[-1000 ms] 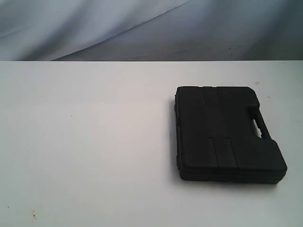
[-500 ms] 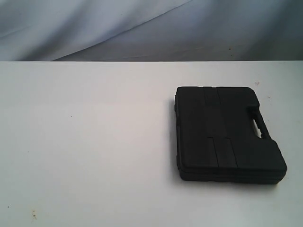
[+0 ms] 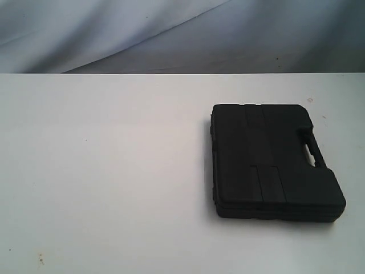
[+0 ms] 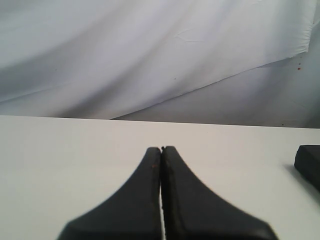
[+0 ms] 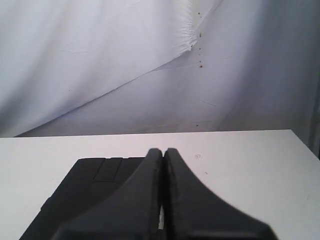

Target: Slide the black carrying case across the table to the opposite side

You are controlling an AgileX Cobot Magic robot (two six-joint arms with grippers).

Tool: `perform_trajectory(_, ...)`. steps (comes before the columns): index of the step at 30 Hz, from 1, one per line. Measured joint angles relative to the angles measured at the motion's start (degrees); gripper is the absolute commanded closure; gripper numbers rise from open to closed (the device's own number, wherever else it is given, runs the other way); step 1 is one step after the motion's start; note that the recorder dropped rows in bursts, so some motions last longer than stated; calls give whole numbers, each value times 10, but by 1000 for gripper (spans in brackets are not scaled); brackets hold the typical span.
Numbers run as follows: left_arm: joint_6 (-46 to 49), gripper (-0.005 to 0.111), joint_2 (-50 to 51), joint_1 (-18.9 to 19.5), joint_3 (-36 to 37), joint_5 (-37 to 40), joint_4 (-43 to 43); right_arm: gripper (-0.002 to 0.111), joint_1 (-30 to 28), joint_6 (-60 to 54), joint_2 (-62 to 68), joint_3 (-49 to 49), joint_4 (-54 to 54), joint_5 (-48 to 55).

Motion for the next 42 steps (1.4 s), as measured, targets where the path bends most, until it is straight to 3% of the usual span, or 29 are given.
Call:
perform_trajectory(14, 0, 107, 0, 0, 0, 0, 0, 108, 0, 0, 0, 99, 3, -114)
perform_trajectory(42, 0, 107, 0, 0, 0, 0, 0, 108, 0, -52, 0, 114, 25, -126)
